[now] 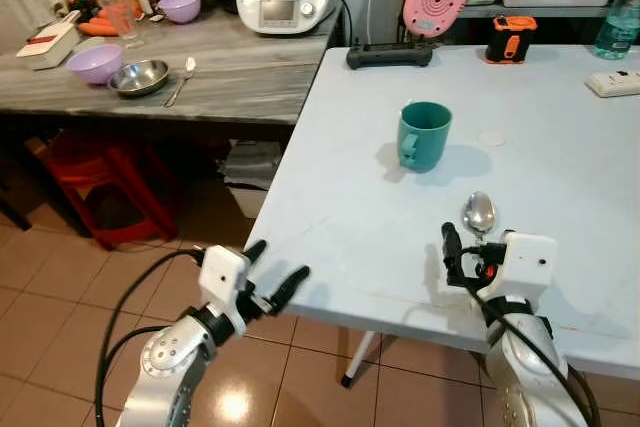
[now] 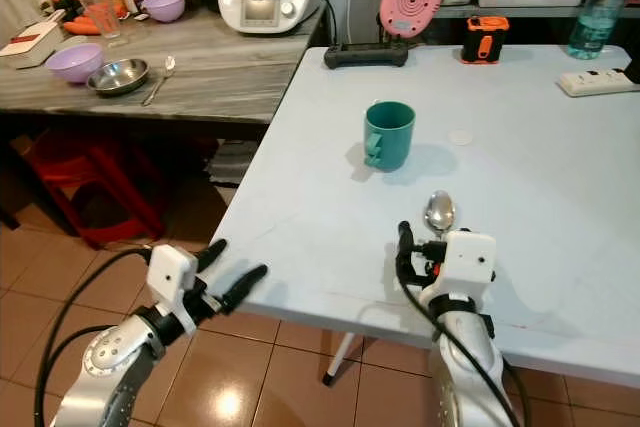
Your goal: Setting the table
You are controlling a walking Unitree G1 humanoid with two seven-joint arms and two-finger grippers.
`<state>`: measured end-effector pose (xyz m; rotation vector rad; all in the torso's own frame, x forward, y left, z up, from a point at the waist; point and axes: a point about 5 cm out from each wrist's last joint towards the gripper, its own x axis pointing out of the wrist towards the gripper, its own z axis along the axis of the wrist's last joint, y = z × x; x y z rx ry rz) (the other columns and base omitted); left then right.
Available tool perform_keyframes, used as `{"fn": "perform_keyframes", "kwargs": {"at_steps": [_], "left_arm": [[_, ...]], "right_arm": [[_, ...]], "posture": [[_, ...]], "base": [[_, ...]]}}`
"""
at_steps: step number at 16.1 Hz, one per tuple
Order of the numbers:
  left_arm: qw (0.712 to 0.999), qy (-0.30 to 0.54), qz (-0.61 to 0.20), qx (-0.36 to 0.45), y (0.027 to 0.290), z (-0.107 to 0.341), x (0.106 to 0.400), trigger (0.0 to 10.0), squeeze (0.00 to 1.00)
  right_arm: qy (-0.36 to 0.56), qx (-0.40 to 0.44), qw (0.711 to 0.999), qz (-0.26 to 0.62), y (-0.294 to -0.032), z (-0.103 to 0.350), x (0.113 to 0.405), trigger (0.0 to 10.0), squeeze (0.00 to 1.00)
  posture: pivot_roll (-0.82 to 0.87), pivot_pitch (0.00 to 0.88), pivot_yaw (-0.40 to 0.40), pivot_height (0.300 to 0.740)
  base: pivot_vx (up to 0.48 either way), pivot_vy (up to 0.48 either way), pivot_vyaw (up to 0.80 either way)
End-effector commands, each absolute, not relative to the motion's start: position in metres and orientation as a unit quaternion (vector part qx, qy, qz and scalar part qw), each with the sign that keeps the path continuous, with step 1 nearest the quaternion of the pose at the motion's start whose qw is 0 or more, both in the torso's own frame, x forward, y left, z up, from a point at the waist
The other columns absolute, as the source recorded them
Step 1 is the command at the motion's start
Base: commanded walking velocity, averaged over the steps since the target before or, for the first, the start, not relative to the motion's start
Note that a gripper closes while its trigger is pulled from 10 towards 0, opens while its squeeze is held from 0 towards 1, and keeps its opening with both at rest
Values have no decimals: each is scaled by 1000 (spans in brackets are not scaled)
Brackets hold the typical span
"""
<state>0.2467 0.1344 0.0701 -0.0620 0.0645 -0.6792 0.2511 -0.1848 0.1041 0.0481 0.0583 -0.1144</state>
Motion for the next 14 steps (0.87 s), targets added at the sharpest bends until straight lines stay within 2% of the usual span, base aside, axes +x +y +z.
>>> {"fn": "perform_keyframes", "kwargs": {"at_steps": [1,7,10,14], "left_arm": [[936,29,-351,-21,137,73,244,10000,0],[930,24,-367,-24,137,76,240,10000,0],[915,26,-402,-36,129,76,235,10000,0],[910,26,-412,-33,126,77,235,10000,0]], "right_arm": [[48,27,996,-68,-186,100,253,10000,0],[96,26,991,-84,-193,89,247,10000,0],[121,20,990,-69,-193,86,256,10000,0],[136,11,990,-38,-188,87,268,10000,0]], "posture": [[-116,69,104,740],[-117,87,94,740],[-122,91,100,740],[-120,92,102,740]], "base": [[0,0,0],[0,0,0],[0,0,0],[0,0,0]]}}
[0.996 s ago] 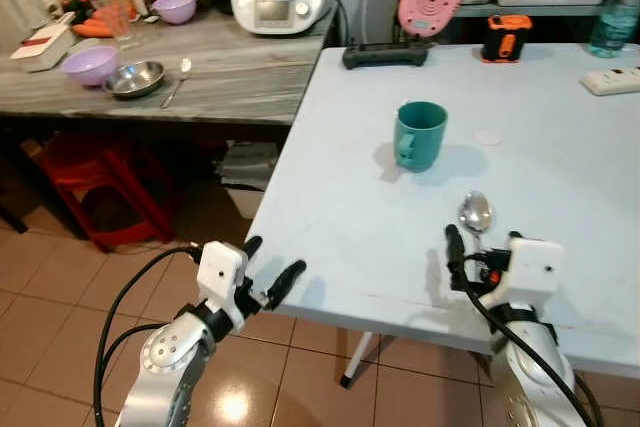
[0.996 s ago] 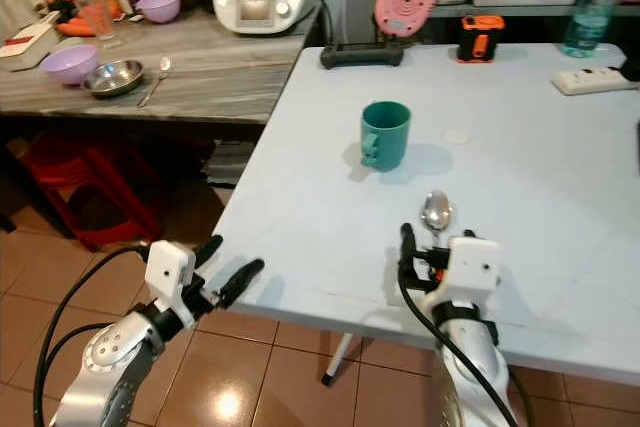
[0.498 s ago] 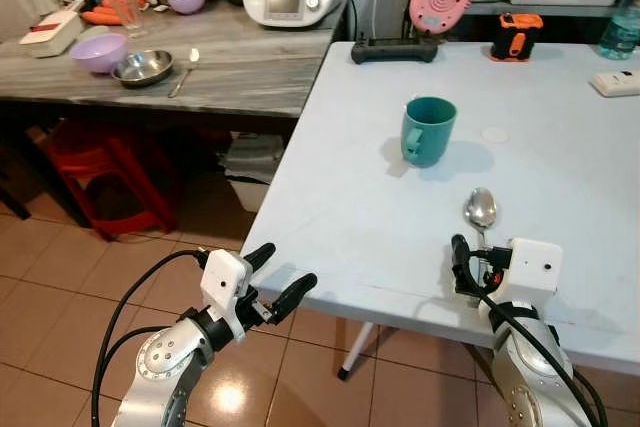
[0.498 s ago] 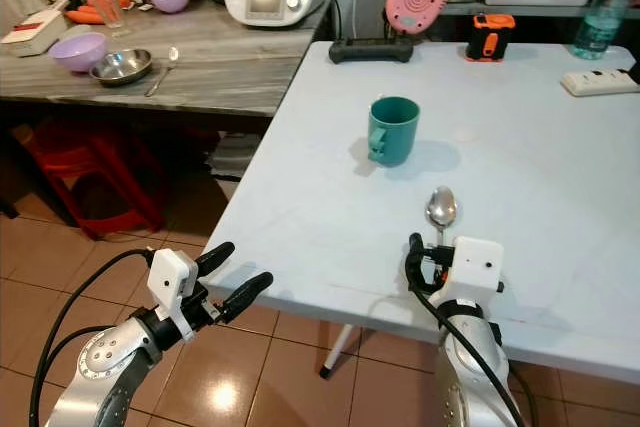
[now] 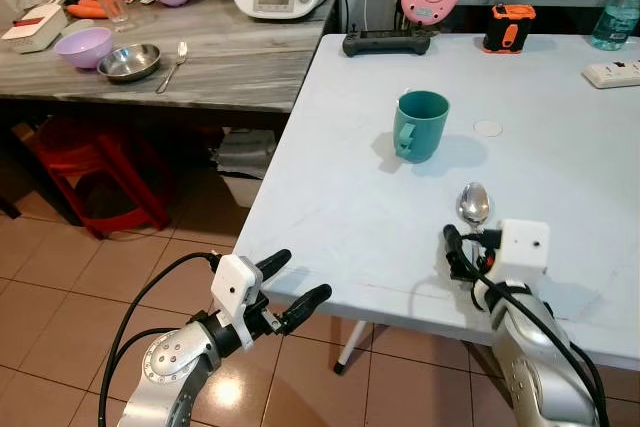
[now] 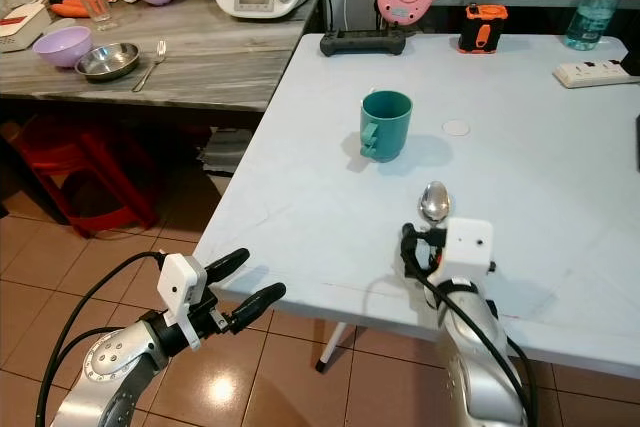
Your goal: Setting the table
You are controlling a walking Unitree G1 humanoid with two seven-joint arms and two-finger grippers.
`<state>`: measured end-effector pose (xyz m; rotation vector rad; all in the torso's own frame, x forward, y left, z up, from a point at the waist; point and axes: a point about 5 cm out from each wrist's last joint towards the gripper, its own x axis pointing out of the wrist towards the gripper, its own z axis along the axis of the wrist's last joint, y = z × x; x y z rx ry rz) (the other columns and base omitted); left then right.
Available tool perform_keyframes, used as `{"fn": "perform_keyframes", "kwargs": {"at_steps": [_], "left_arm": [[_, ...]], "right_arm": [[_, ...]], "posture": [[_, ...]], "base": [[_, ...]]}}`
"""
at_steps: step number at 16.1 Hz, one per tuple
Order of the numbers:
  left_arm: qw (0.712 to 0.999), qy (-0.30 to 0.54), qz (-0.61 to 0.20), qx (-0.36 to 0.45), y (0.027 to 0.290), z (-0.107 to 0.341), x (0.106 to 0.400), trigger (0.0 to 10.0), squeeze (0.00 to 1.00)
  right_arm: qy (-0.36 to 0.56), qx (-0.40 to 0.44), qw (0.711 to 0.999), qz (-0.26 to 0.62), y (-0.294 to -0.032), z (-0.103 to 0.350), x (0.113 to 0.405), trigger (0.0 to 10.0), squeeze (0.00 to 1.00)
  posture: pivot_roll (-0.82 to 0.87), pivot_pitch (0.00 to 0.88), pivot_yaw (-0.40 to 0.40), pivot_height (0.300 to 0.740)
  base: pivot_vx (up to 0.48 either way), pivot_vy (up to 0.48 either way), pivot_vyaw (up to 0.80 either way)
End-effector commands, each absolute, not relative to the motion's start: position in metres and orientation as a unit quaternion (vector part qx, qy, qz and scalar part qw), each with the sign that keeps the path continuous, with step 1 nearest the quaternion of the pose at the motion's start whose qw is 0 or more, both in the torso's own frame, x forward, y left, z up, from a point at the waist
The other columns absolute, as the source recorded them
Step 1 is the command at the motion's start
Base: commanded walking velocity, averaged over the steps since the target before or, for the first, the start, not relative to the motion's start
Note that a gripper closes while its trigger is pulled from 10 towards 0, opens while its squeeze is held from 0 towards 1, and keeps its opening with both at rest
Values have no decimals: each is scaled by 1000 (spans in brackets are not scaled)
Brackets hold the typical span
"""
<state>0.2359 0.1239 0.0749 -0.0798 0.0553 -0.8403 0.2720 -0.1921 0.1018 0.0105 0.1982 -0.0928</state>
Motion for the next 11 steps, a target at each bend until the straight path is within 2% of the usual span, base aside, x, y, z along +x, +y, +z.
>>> {"fn": "perform_keyframes", "kwargs": {"at_steps": [1,11], "left_arm": [[907,28,-418,-32,125,77,234,10000,0],[891,28,-451,-47,119,80,228,10000,0]], "right_arm": [[146,5,989,-33,-188,86,269,0,0],[224,5,975,3,-185,67,255,0,0]], "posture": [[-118,92,100,740],[-125,91,106,740]], "base": [[0,0,0],[0,0,0]]}}
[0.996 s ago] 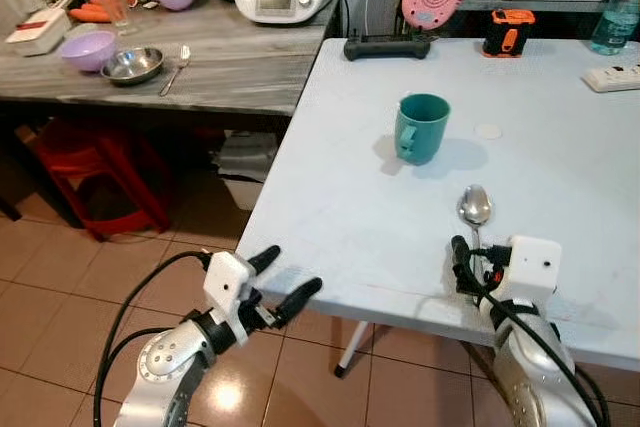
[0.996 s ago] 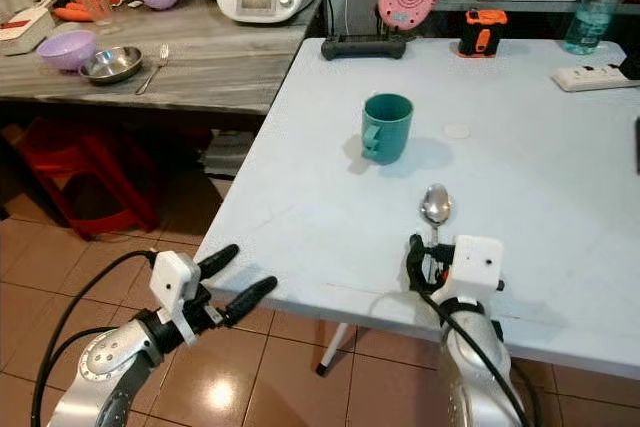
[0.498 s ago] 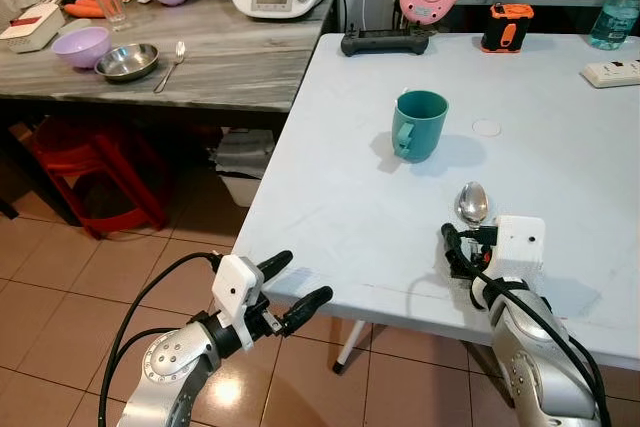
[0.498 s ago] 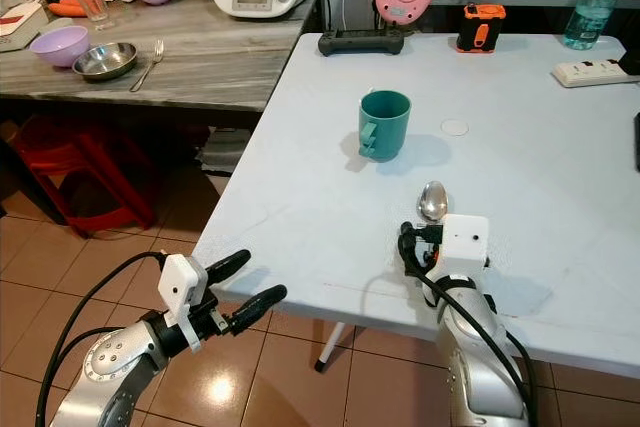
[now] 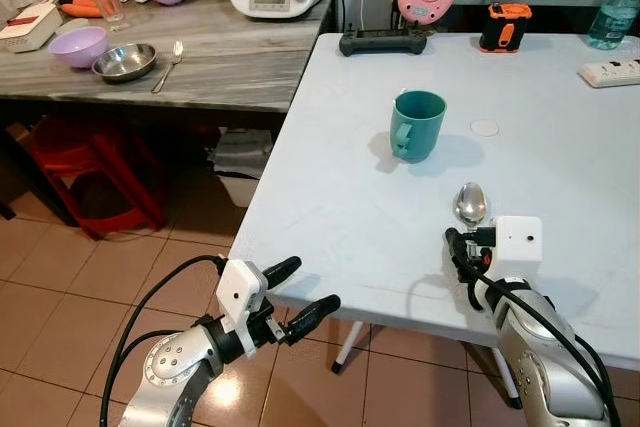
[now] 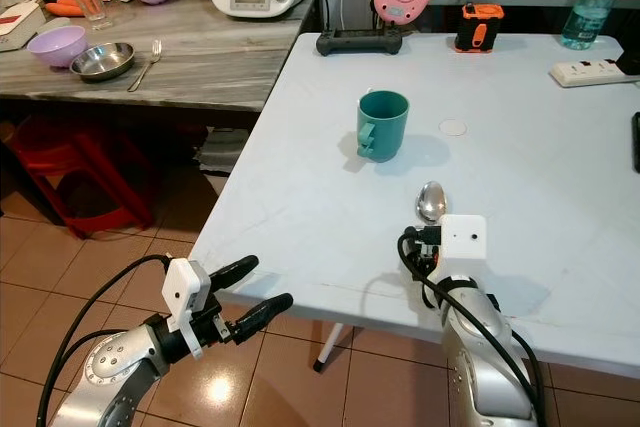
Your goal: Setting the table
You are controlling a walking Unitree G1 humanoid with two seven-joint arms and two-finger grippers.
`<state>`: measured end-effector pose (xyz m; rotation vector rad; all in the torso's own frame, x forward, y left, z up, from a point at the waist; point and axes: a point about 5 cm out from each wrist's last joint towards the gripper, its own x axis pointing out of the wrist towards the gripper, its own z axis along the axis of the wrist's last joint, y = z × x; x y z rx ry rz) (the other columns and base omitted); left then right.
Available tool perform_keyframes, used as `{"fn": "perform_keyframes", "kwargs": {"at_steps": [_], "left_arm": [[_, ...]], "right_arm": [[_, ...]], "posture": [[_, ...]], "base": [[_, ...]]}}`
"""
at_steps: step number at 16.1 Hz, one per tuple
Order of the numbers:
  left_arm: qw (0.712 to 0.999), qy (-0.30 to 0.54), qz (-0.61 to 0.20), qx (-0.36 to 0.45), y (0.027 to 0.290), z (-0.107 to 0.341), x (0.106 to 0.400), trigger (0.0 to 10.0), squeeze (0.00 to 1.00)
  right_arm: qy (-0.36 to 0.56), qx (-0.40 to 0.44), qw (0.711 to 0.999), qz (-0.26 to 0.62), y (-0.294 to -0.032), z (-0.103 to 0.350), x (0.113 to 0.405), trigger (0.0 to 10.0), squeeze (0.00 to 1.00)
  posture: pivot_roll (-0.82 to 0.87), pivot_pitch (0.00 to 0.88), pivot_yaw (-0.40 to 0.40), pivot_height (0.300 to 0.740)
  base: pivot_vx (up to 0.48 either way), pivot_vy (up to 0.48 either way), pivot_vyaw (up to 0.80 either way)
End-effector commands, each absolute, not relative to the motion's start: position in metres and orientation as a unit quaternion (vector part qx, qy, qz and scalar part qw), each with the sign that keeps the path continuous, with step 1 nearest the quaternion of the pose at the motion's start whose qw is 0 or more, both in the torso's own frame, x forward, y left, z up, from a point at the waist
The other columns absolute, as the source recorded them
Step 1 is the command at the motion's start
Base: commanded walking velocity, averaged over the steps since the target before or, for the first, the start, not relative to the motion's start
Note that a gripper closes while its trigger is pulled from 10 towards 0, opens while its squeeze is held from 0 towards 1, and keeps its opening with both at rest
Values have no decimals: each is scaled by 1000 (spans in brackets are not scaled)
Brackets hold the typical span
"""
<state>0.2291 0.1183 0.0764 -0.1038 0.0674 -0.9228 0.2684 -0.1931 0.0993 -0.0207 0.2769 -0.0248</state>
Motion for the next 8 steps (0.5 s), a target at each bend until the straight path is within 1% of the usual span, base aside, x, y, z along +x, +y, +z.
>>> {"fn": "perform_keyframes", "kwargs": {"at_steps": [1,3,8], "left_arm": [[891,25,-451,-44,119,81,228,10000,0],[899,7,-437,-25,121,83,232,10000,0],[898,6,-439,-26,118,83,235,10000,0]], "right_arm": [[228,4,974,4,-186,65,254,0,0],[232,3,973,0,-189,64,255,0,0],[234,3,972,0,-192,64,259,0,0]], "posture": [[-125,90,108,740],[-124,91,109,740],[-122,88,109,740]], "base": [[0,0,0],[0,0,0],[0,0,0]]}}
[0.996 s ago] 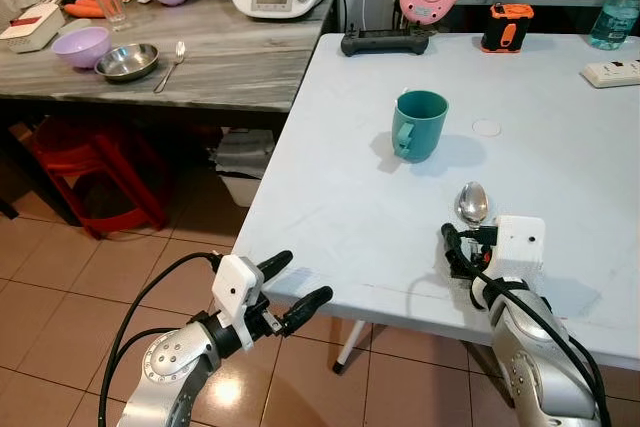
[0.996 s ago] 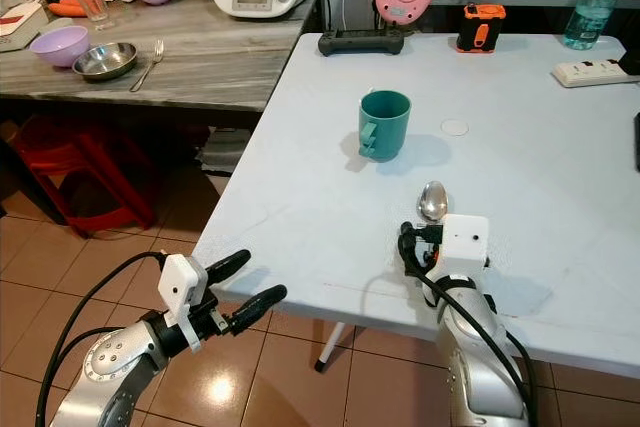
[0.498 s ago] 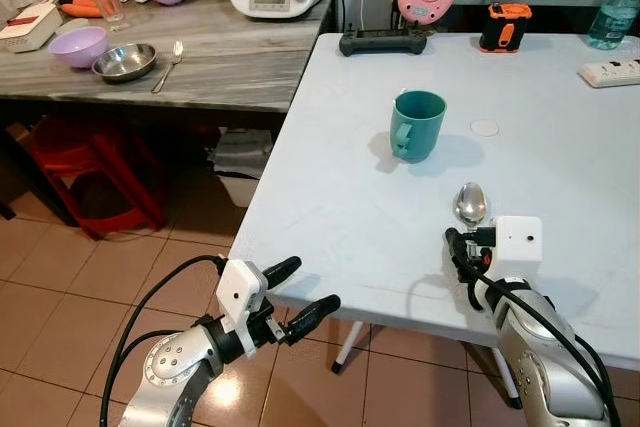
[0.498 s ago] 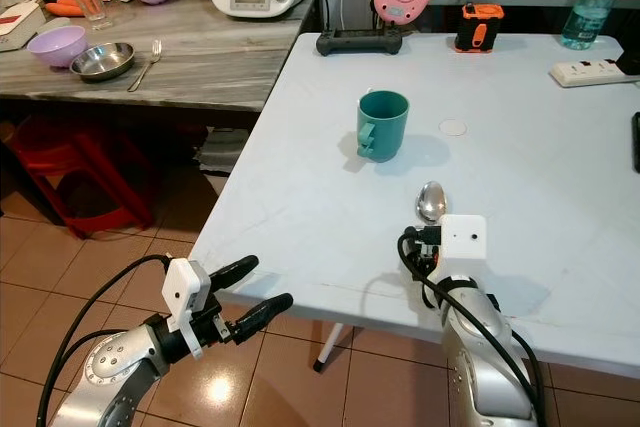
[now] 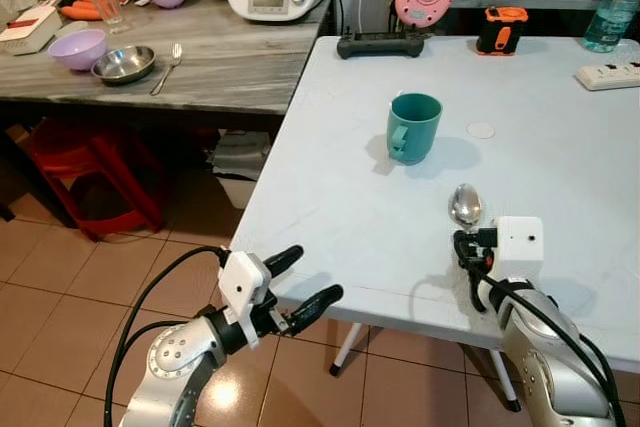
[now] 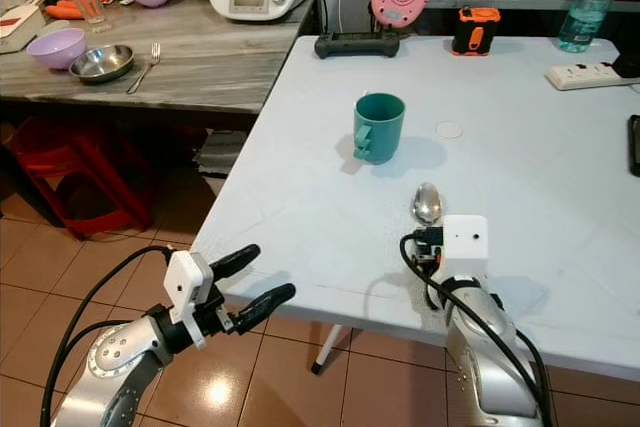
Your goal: Setting the table
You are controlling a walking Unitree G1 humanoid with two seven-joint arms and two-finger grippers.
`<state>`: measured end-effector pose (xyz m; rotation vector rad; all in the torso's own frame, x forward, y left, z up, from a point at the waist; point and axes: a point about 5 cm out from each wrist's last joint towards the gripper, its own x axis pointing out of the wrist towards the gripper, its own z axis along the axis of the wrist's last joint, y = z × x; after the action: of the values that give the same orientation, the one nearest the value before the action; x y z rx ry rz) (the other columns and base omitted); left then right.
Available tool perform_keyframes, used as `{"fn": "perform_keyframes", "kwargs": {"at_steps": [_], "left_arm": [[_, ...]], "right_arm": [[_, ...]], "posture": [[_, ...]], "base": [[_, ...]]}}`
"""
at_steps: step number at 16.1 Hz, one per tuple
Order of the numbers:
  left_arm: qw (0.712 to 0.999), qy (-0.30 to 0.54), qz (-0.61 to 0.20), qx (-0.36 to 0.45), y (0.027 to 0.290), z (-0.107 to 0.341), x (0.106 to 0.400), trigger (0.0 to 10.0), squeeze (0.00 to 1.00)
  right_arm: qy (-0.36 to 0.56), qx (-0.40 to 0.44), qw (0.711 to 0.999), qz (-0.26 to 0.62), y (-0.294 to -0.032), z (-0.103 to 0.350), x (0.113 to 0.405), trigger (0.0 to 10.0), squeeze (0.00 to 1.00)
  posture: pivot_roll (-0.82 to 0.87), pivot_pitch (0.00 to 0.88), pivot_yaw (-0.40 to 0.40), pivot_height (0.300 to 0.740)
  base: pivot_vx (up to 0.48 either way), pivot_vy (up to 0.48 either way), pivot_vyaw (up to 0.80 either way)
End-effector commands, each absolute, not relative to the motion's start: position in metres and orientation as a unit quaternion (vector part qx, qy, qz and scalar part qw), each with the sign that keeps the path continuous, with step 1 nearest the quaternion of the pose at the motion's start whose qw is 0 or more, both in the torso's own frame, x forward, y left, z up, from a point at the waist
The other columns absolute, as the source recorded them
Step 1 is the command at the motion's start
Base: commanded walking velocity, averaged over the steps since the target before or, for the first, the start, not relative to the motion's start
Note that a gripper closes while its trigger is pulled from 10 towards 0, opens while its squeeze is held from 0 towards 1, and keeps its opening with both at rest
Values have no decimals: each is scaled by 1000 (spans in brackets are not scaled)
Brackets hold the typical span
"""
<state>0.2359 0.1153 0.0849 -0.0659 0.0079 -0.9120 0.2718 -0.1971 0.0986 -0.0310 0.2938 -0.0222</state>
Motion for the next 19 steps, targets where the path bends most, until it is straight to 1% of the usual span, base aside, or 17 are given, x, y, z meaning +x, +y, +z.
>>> {"fn": "perform_keyframes", "kwargs": {"at_steps": [1,8,11,12,15,16,17,19], "left_arm": [[898,6,-440,-27,117,83,234,10000,0],[894,0,-448,-21,117,84,235,10000,0],[911,-10,-412,-4,122,83,246,10000,0],[924,-15,-381,-3,127,82,256,10000,0],[945,-25,-327,-4,137,85,275,10000,0],[958,-35,-285,-9,145,89,284,10000,0],[964,-38,-265,-9,148,90,288,10000,0],[981,-28,-191,7,159,87,296,10000,0]], "right_arm": [[236,5,972,-1,-193,63,259,0,0],[241,41,970,-13,-193,58,259,0,0],[208,58,976,-38,-193,68,265,0,0],[193,68,978,-42,-191,73,268,0,0],[165,86,981,-45,-186,82,272,0,0],[145,94,983,-54,-184,86,273,0,0],[142,96,984,-56,-182,87,273,0,0],[110,106,986,-66,-178,92,272,0,0]], "posture": [[-121,90,109,740],[-119,76,119,740],[-117,54,122,740],[-120,43,120,740],[-120,21,119,740],[-120,21,119,740],[-119,9,121,740],[-115,3,128,740]], "base": [[0,0,0],[0,0,0],[0,0,0],[0,0,0],[0,0,0],[0,0,0],[0,0,0],[0,0,0]]}}
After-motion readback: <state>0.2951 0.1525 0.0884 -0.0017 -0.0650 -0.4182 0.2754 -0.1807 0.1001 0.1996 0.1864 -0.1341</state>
